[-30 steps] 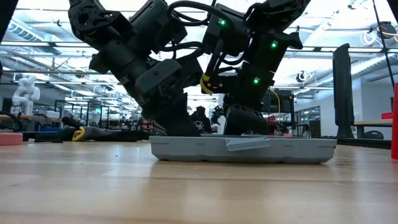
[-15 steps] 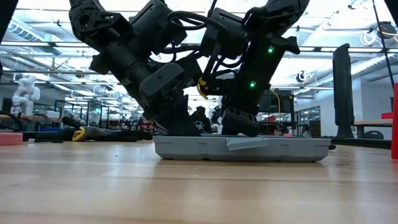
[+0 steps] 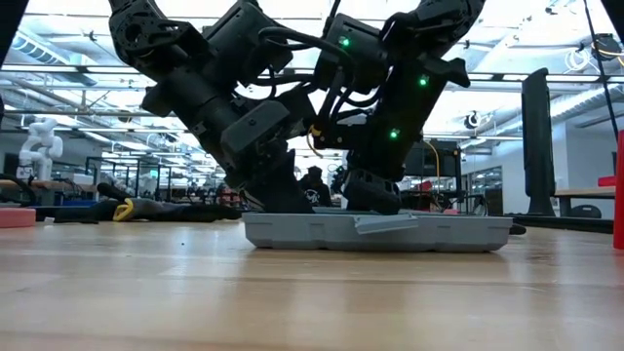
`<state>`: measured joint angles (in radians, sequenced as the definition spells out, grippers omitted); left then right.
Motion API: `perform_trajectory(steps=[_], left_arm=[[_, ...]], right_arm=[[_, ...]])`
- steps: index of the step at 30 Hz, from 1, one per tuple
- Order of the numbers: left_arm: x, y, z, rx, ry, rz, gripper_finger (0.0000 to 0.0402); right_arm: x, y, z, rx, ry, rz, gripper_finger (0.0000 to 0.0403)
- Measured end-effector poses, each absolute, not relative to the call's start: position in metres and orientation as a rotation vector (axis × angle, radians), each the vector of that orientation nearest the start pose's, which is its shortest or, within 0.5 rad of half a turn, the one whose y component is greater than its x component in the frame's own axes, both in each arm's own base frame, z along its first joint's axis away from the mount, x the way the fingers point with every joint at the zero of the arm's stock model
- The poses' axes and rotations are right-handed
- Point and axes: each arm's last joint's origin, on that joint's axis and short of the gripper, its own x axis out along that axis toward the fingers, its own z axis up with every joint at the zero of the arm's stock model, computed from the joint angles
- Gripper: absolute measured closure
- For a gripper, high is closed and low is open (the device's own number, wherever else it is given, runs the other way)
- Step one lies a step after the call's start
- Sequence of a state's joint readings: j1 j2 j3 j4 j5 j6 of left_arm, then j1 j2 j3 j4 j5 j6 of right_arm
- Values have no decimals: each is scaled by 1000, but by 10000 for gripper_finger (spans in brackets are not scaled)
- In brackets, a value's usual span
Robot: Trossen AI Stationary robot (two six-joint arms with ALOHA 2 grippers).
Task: Prefit tool cases
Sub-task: Remove the red terminal block from the gray prefit tools case
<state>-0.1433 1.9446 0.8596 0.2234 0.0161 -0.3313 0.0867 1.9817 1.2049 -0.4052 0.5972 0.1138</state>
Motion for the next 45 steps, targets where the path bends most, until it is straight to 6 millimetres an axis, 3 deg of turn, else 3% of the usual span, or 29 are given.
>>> perform_trajectory(steps=[3,7,15,19,25,37,45], left_arm=[[343,-51,87,-247,876,-11,401],[344,-53,88,-259,871,-42,401],[345,-54,88,-260,866,-49,401],[344,-56,88,-258,864,-41,401],[344,-59,88,-253,859,-37,401],[344,-58,88,-254,855,-35,401],[344,-58,88,-258,854,-26,401]], right_arm=[[375,15,139,-290,1082,-519,403],[380,12,171,-246,930,-585,403],[368,4,199,-186,921,-541,403],[364,-9,188,-1,1013,-412,403],[361,-20,160,164,966,-255,403],[357,-25,131,137,928,-320,403],[359,-29,137,115,862,-376,403]])
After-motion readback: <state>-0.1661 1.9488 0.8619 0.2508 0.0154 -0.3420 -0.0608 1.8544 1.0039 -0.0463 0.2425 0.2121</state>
